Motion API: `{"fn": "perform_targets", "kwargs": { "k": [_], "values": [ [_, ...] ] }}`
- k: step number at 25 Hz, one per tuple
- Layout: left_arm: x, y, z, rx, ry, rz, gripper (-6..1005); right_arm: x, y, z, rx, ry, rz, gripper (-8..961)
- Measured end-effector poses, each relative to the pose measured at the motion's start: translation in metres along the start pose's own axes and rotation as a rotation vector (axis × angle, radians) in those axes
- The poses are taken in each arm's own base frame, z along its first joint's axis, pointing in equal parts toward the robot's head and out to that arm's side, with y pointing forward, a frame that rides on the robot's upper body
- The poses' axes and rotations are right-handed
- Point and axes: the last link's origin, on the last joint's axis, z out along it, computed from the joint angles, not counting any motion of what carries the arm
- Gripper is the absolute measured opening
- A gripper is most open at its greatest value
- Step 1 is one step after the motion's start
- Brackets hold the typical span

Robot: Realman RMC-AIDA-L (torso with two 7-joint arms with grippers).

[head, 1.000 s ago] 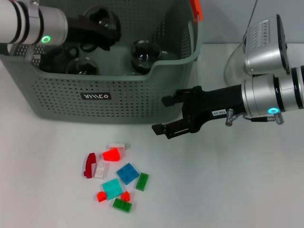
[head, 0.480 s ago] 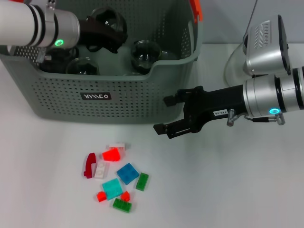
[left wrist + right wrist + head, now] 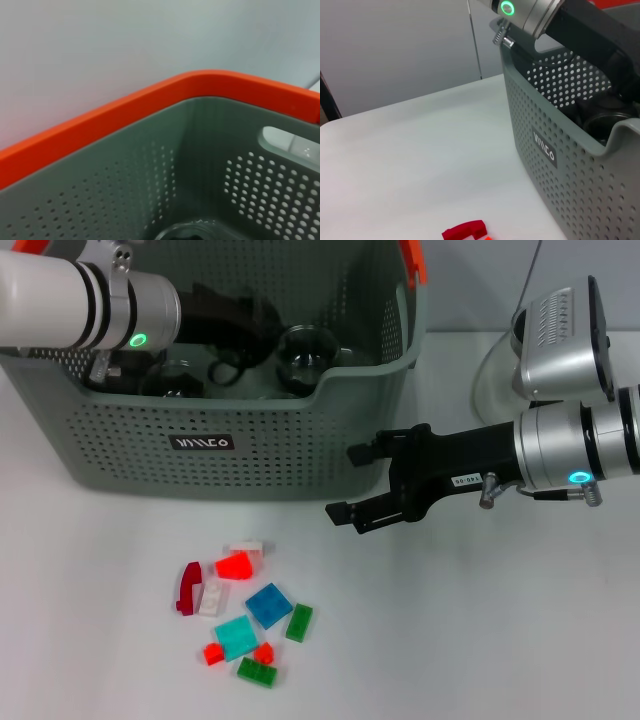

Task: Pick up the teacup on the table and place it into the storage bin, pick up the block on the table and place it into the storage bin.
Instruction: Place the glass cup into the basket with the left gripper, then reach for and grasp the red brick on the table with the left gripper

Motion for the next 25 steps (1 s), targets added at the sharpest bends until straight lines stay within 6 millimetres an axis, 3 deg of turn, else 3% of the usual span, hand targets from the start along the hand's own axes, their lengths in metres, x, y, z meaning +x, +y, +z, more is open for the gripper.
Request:
{"fn": "perform_targets", "kwargs": {
  "k": [5,14,16,20,25],
  "values": [
    [-0.001,0.000,-0.001,-0.005,-0.004,-0.017,355,0.001,0.001,0.000,-0.003,0.000,-0.001,945],
    [0.006,-0.007,-0.013,0.010,0.022,-0.052,530,0.004,0.002,-0.001,0.001,-0.001,0.008,945],
    [0.016,-0.010,-0.028,0.014,0.060,-0.063,569,0.005,0.002,-0.001,0.001,-0.001,0.009,945],
    [0.041,-0.003,-0.072,-0.071,0.168,-0.089,755,0.005,0.002,-0.002,-0.001,0.000,0.014,945],
    [0.050,0.043,-0.131,-0.396,0.275,0.051,852,0.005,0.001,-0.002,-0.001,0.000,0.015,945]
  ]
}}
